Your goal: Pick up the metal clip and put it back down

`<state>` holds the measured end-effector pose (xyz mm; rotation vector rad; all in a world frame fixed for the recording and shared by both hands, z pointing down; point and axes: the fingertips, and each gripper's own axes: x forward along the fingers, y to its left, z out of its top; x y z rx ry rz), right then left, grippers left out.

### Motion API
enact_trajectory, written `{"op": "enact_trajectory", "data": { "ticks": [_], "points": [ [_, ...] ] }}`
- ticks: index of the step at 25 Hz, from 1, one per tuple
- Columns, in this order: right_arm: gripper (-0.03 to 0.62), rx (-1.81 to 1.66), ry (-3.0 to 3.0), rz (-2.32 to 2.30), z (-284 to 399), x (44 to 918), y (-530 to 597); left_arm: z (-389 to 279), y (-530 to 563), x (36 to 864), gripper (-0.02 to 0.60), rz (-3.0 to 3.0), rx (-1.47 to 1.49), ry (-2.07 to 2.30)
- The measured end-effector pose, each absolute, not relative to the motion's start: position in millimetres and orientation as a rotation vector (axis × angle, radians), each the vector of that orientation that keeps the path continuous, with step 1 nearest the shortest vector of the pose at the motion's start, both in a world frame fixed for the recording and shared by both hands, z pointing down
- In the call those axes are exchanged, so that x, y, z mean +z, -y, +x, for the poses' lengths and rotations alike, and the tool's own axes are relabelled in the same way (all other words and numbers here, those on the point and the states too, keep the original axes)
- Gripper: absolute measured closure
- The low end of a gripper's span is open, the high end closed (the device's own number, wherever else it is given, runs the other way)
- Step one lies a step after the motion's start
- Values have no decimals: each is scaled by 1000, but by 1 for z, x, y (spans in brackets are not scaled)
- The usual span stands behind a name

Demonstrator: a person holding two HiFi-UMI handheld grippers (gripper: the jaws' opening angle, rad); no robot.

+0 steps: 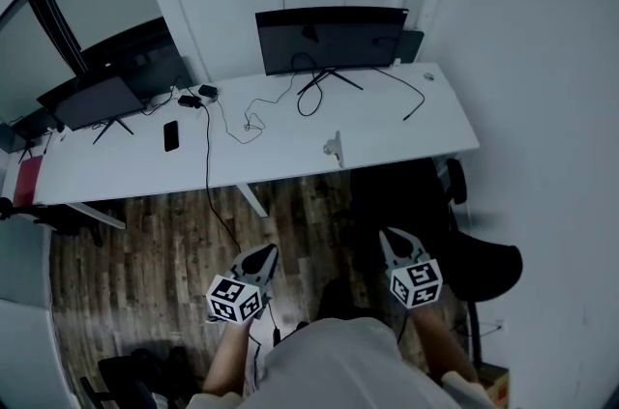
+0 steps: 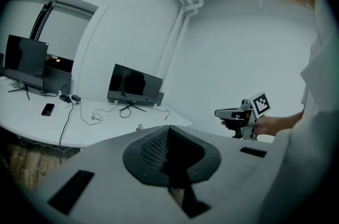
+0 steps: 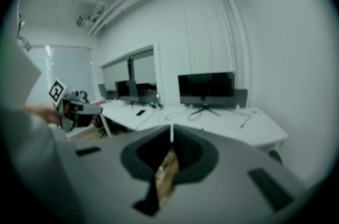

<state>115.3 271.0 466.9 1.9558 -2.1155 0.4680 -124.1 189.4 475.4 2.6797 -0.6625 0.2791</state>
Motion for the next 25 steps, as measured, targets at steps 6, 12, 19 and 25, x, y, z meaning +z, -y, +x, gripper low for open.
{"op": "enact_trajectory", "data": {
  "ticks": [6,12,19,25],
  "points": [
    [560,487,2152,1908,140,469,-241,-97,-166,483,549,2654,306,691],
    [560,517,2185,1872,162,475,-214,-68,-148,484,549,2652,318,711],
    [560,562,2198,1843,176,484,-197,-46,-139,485,549,2641,330,732],
    [560,592,2199,1833,180,487,-187,-39,-128,483,549,2640,338,741]
  ]
}}
